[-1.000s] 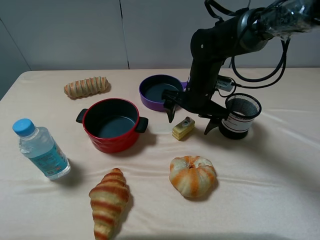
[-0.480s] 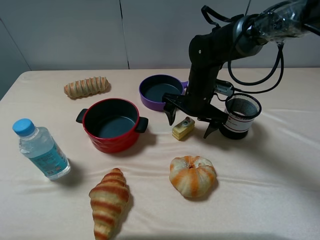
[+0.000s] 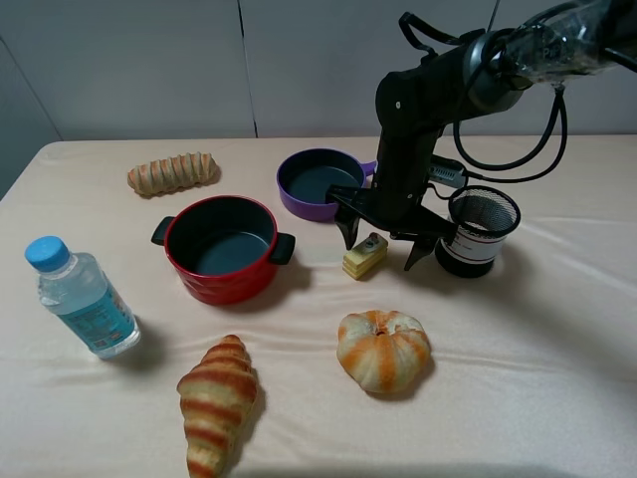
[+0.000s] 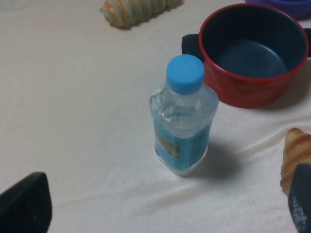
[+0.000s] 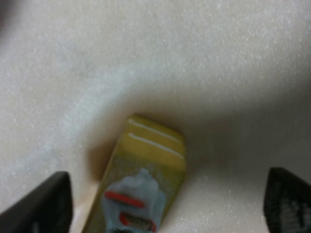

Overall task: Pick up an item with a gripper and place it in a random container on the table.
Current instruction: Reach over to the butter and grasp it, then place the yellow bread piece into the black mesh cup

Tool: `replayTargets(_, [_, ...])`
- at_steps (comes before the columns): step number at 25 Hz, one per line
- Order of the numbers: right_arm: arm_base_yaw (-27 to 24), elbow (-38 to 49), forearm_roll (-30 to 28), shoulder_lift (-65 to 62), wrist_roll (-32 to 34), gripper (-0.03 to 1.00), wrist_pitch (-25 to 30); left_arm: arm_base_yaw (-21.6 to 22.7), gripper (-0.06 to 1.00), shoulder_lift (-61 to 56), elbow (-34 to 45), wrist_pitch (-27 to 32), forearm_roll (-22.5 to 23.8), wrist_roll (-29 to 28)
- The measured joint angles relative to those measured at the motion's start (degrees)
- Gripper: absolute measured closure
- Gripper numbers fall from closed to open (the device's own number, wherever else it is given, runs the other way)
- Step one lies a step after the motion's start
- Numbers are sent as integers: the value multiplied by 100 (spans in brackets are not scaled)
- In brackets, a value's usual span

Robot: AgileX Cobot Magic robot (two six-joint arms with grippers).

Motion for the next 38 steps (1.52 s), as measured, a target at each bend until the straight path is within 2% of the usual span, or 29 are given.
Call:
replayTargets(4, [0,0,0,0,0,49,0,0,-4,0,0,0,0,0])
replayTargets(9, [0,-2,25,0,0,73,-44,0,-4,0,0,0,0,0])
replayTargets(12, [0,-2,36,0,0,81,-44,0,-4,0,0,0,0,0])
replayTargets(31, [0,-2,93,0,0,82,-39,0,-4,0,0,0,0,0])
replayTargets(38, [0,-354,114,-5,-223,82,349,0,-4,0,0,0,0,0])
